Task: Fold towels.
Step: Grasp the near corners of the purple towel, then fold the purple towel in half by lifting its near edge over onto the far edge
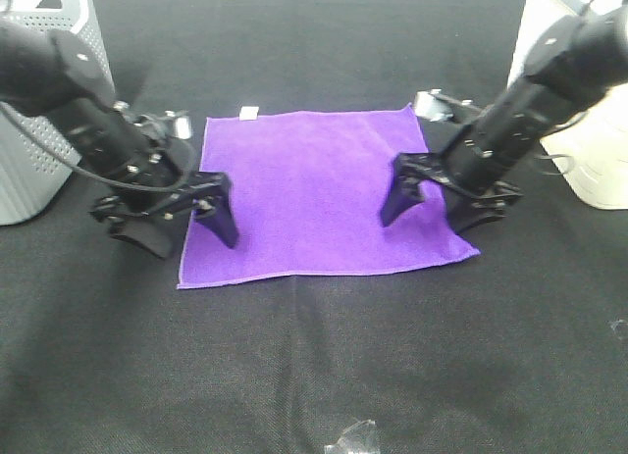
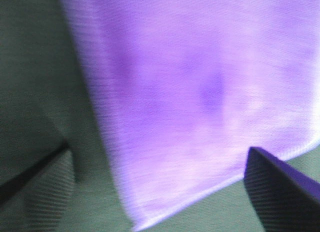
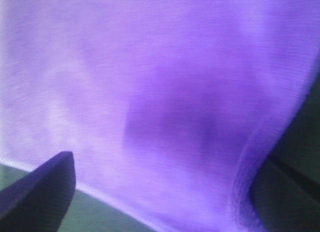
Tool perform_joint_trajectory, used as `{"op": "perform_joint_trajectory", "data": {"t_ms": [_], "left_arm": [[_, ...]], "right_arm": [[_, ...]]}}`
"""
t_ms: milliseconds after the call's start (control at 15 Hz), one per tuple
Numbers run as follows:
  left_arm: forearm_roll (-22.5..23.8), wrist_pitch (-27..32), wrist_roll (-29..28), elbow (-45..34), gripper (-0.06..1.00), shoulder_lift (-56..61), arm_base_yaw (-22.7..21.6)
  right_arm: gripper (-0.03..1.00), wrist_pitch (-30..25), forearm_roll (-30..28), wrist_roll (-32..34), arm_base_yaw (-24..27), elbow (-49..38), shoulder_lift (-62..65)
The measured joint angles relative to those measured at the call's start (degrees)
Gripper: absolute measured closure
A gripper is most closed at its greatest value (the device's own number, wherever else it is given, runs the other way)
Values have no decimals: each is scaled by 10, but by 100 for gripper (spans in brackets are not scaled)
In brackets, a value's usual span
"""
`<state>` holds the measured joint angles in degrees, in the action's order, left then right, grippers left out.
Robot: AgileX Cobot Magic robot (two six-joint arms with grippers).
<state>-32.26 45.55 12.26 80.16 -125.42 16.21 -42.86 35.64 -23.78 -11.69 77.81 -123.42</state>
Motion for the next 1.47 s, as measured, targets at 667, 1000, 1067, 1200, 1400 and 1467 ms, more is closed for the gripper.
{"op": "perform_joint_trajectory", "data": {"t_ms": [667, 1000, 1067, 1200, 1400, 1467], "left_arm": [[-2, -4, -22, 17, 73, -21, 38], [19, -8, -22, 17, 94, -21, 38], [24, -8, -22, 17, 94, -21, 39], [32, -5, -22, 17, 94, -21, 38], [42, 9, -22, 17, 94, -19, 32], [61, 19, -22, 17, 94, -17, 29]], "right_arm": [[38, -11, -18, 0, -26, 0, 0], [68, -15, -41, 0, -26, 0, 9], [76, -22, -46, 0, -26, 0, 9], [92, -33, -49, 0, -26, 0, 9], [94, -46, -50, 0, -26, 0, 9], [94, -52, -50, 0, -26, 0, 9]]}}
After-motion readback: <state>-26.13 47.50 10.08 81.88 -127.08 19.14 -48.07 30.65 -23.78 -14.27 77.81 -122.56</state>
